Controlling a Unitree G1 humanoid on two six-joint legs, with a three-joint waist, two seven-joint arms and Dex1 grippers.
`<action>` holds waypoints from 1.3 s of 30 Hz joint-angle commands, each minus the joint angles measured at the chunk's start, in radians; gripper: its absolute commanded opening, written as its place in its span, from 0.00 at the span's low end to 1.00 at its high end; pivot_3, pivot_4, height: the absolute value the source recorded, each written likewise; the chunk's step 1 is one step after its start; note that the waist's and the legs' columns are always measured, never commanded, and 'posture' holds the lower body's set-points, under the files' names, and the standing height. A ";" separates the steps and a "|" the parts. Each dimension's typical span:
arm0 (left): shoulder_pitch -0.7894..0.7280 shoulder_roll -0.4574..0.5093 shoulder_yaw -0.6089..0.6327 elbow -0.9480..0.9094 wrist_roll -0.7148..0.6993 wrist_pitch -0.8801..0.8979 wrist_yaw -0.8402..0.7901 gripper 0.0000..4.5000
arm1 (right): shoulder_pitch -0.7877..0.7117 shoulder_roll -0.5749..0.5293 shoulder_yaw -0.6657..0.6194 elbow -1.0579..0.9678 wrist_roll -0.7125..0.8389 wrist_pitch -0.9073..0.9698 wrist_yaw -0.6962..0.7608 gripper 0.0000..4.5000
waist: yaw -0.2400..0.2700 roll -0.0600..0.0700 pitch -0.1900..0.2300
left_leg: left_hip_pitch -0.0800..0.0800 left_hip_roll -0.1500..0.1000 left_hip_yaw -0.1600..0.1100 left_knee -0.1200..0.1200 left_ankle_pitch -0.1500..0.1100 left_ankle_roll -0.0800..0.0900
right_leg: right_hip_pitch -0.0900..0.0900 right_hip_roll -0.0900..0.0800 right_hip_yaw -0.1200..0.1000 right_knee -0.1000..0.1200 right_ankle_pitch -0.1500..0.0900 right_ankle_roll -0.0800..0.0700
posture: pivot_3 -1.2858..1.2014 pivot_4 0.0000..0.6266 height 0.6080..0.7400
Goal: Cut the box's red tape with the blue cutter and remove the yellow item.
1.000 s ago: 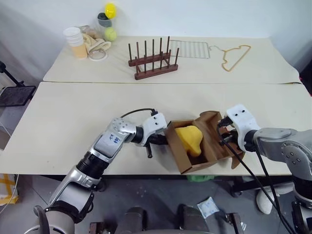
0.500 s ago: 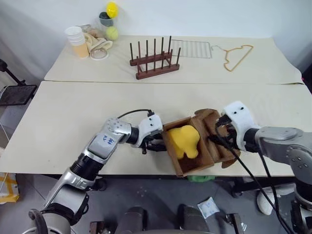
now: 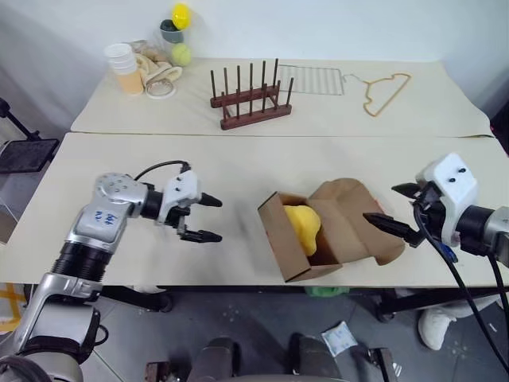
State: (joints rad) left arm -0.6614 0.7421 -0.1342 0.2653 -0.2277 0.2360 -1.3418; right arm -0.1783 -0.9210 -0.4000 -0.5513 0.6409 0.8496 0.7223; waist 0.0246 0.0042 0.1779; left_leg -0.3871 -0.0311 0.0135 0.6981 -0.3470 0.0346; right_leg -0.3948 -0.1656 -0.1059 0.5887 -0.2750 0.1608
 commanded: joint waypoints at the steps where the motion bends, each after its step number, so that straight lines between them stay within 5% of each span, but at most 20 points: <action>1: 0.040 0.065 0.095 -0.012 -0.084 0.016 -0.070 1.00 | 0.050 0.071 -0.107 -0.034 0.031 -0.275 0.171 1.00 | 0.000 0.000 0.000 | 0.000 0.000 0.000 0.000 0.000 0.000 | 0.000 0.000 0.000 0.000 0.000 0.000 | 0.52 0.24 1.00; 6: 0.062 0.172 0.171 -0.001 -0.162 0.138 -0.144 1.00 | 0.188 0.066 -0.134 -0.042 0.021 -0.428 0.358 1.00 | 0.003 -0.001 0.001 | 0.000 0.000 0.000 0.001 0.000 0.000 | 0.002 0.000 -0.002 0.000 0.000 0.000 | 0.52 0.24 1.00; 10: 0.037 0.190 0.201 -0.072 -0.228 0.259 -0.136 1.00 | 0.236 0.067 -0.154 -0.037 0.040 -0.445 0.362 1.00 | 0.003 -0.001 0.001 | 0.002 0.000 -0.001 0.001 0.000 0.000 | 0.002 0.000 0.000 0.001 0.000 0.000 | 0.52 0.24 1.00; 16: -0.094 0.089 0.141 -0.187 -0.263 0.344 -0.074 1.00 | 0.266 0.064 -0.189 -0.036 0.051 -0.461 0.350 1.00 | 0.010 -0.003 0.001 | 0.002 0.004 -0.002 0.002 0.000 0.000 | 0.003 0.000 0.000 0.002 0.000 0.000 | 0.52 0.24 1.00; 22: -0.468 -0.108 -0.183 -0.167 -0.186 0.557 -0.124 1.00 | 0.377 0.054 -0.349 -0.024 0.059 -0.450 0.375 1.00 | 0.043 -0.005 0.003 | -0.002 -0.002 0.001 0.006 0.000 0.000 | 0.004 0.000 -0.002 0.002 0.000 0.000 | 0.52 0.24 1.00; 25: -0.608 -0.311 -0.233 -0.030 -0.126 0.461 -0.041 1.00 | 0.374 0.044 -0.356 -0.043 0.070 -0.427 0.342 1.00 | 0.036 -0.005 0.002 | 0.001 -0.002 0.004 0.005 0.000 0.001 | 0.004 0.000 0.002 0.001 0.000 0.001 | 0.52 0.24 1.00; 32: -0.712 -0.541 -0.382 0.236 0.086 0.153 0.002 1.00 | 0.400 0.060 -0.368 -0.105 0.086 -0.405 0.278 1.00 | 0.022 -0.004 0.002 | 0.001 -0.001 0.010 0.001 0.000 0.001 | 0.001 0.000 0.001 0.000 0.000 0.001 | 0.52 0.24 1.00; 39: -0.706 -0.632 -0.456 0.507 0.297 -0.157 0.110 1.00 | 0.457 0.079 -0.392 -0.216 0.144 -0.364 0.206 1.00 | 0.030 -0.005 0.003 | 0.000 -0.001 0.010 0.002 0.000 0.002 | 0.002 0.000 0.002 -0.002 0.000 0.001 | 0.52 0.24 1.00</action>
State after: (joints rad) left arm -1.3609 0.1164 -0.5852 0.7464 0.0297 0.1289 -1.2421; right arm 0.2681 -0.8484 -0.7539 -0.7278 0.7559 0.4786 0.9459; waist 0.0543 -0.0011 0.1808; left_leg -0.3868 -0.0318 0.0240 0.7003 -0.3474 0.0363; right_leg -0.3931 -0.1655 -0.1042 0.5869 -0.2746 0.1616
